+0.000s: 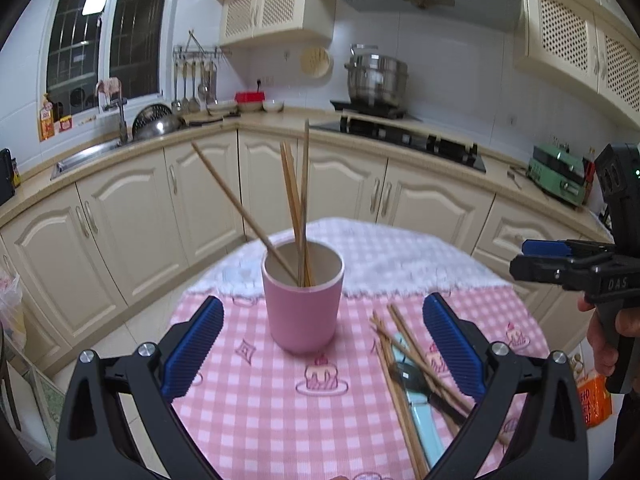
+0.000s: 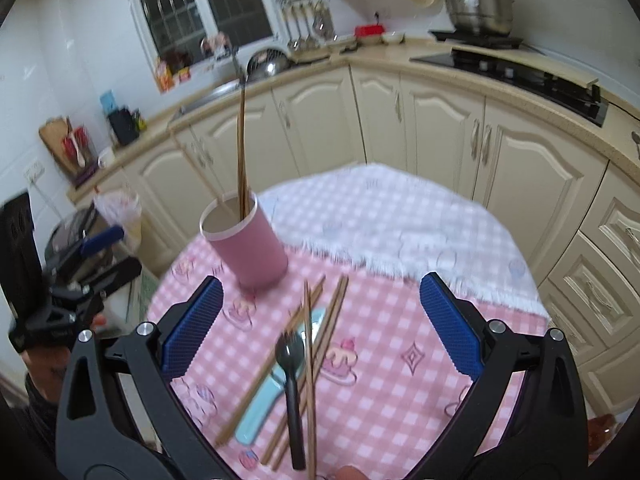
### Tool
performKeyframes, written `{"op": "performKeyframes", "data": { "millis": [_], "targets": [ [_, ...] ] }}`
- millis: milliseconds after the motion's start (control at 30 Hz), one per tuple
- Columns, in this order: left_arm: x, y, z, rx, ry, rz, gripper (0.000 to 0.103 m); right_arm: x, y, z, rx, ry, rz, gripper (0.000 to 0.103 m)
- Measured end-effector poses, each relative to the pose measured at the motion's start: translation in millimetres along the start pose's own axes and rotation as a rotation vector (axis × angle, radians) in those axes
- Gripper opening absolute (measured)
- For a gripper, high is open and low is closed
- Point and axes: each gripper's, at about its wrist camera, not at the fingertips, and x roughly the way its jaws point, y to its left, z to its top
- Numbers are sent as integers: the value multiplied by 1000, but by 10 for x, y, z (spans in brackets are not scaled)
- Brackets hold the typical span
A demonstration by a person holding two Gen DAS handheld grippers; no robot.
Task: Organize utensils
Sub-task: 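Lower the right tool toward the dark spork while the left tool approaches chopsticks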
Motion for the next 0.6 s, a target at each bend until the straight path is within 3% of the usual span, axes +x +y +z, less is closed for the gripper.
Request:
{"op": "performKeyframes", "data": {
  "millis": [300, 400, 467, 600],
  "targets": [
    [180, -6, -245, -6, 106, -1, 98, 311, 219, -335, -147, 152, 27, 94],
    [234, -8, -311, -5, 135, 3, 98, 448, 305, -459, -194, 223, 43, 76],
    [273, -13, -361, -3, 156, 2, 98, 527, 347, -531, -223, 261, 41, 60],
    [345, -14, -452, 5, 193, 13, 98, 631, 443, -645, -284, 318, 50, 41]
  ]
}}
